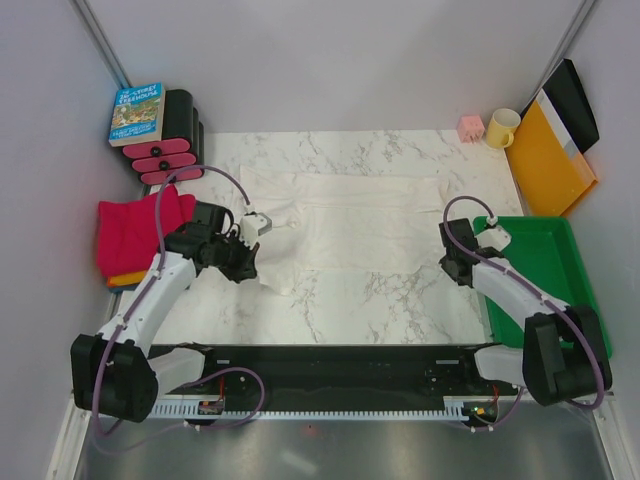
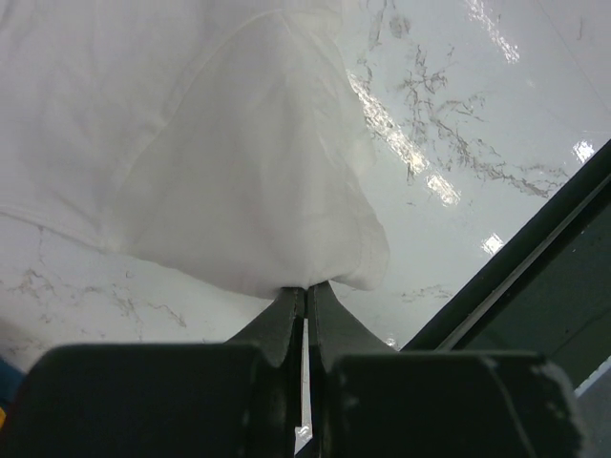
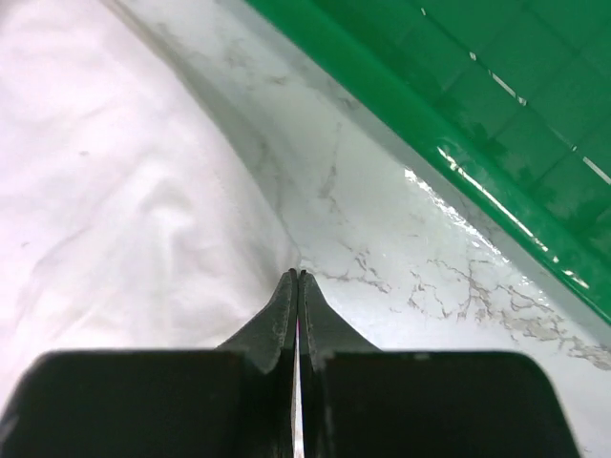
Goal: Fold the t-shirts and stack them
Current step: Grap the side of the flattened tshirt closest away from the robot with both arms, then fold the other side of the tshirt into a rectangle
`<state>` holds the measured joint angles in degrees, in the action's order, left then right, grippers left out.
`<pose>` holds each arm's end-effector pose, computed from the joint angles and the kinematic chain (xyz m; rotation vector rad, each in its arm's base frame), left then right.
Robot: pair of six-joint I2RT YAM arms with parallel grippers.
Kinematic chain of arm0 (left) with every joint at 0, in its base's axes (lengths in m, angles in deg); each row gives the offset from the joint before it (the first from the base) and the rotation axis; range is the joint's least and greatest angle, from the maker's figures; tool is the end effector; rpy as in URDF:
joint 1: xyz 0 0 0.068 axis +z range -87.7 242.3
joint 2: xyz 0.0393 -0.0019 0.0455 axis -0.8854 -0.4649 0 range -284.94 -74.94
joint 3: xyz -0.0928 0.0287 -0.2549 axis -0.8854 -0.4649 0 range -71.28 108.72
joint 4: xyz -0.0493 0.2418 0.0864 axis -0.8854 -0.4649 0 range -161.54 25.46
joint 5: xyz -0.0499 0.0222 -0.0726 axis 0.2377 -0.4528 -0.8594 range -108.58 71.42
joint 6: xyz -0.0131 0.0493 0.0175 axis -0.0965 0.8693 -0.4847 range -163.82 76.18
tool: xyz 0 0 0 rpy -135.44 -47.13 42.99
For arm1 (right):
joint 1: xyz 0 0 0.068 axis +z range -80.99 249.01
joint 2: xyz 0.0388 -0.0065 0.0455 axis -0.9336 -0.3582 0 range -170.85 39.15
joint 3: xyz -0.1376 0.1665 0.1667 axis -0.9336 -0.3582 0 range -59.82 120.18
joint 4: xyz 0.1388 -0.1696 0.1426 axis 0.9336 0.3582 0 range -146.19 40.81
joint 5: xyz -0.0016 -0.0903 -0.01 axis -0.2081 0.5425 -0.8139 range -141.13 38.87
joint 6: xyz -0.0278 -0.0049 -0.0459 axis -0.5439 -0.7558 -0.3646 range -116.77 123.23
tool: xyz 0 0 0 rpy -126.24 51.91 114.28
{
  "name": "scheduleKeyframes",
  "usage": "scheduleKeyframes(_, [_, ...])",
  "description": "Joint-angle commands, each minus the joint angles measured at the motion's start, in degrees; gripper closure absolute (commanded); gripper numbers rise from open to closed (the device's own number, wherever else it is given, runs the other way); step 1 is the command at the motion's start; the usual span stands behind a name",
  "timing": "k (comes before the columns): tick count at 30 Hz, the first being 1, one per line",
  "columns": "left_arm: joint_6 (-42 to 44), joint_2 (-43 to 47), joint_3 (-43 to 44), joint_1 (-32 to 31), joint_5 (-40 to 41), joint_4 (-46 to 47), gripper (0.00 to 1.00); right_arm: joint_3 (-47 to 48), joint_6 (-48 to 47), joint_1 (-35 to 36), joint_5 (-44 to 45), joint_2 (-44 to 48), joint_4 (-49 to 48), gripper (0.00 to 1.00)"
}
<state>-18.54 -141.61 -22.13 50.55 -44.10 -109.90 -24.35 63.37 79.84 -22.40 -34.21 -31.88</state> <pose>0.2078 -0.0589 0.2448 0.9521 2.4003 -0.5064 0.2228 0.0253 0.1703 1.1679 2.1712 -0.1595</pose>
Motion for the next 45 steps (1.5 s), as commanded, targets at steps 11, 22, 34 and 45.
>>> scheduleKeyframes(11, [-0.94, 9.98, 0.42, 0.85, 6.35, -0.33, 0.98, 2.07, -12.5, 2.53, 4.76, 22.46, 13.74, 1.0])
scheduleKeyframes(22, [1.7, 13.94, -2.39, 1.03, 7.58, -4.12, 0.98, 2.85, -14.08, 3.32, 2.91, 25.12, 15.5, 1.0])
scheduleKeyframes(34, [-3.48, 1.3, 9.11, 1.38, 10.39, 5.81, 0.98, 17.88, -16.89, 2.97, 4.58, 8.34, 6.98, 1.0])
scheduleKeyframes(45, [-4.53, -17.59, 22.91, 2.87, 14.53, 14.51, 0.98, 30.27, -19.09, -2.12, 5.11, -9.77, 1.79, 1.0])
